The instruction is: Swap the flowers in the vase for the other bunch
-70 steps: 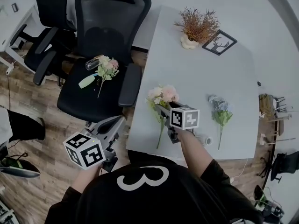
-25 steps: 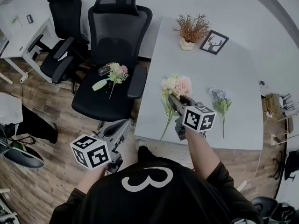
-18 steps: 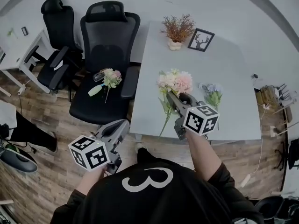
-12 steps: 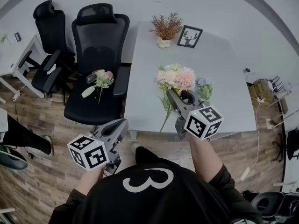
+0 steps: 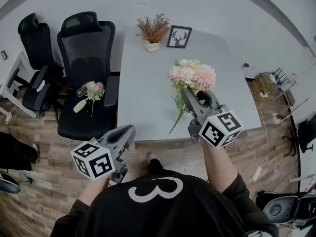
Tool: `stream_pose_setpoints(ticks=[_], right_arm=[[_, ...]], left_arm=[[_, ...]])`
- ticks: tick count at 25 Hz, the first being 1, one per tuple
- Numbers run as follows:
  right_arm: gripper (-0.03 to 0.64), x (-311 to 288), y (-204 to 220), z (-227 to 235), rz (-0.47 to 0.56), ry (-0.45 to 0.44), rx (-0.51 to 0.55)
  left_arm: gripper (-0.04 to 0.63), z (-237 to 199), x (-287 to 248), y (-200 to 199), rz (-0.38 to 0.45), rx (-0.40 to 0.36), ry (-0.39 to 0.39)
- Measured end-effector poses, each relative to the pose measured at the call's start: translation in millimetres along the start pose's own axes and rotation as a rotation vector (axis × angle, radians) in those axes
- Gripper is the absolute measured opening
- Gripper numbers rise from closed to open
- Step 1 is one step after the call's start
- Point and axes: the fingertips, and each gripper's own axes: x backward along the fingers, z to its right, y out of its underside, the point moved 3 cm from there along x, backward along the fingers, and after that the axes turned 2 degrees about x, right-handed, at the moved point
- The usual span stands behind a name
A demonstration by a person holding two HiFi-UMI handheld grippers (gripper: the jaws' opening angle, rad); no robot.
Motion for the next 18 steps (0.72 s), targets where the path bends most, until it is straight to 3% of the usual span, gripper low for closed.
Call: stream_pose_setpoints(ticks=[8,18], right_arm=[[0.083,7,-26,47,0.060,0.071,0.062],[0.083,-4,-14,89,0.064,0.098,0.162]], left_arm=[[0.011,-2,-37,-8,-0.036,-0.007,0.021],[0.011,-17,-74,-11,-0.072,0.003,-0.007]])
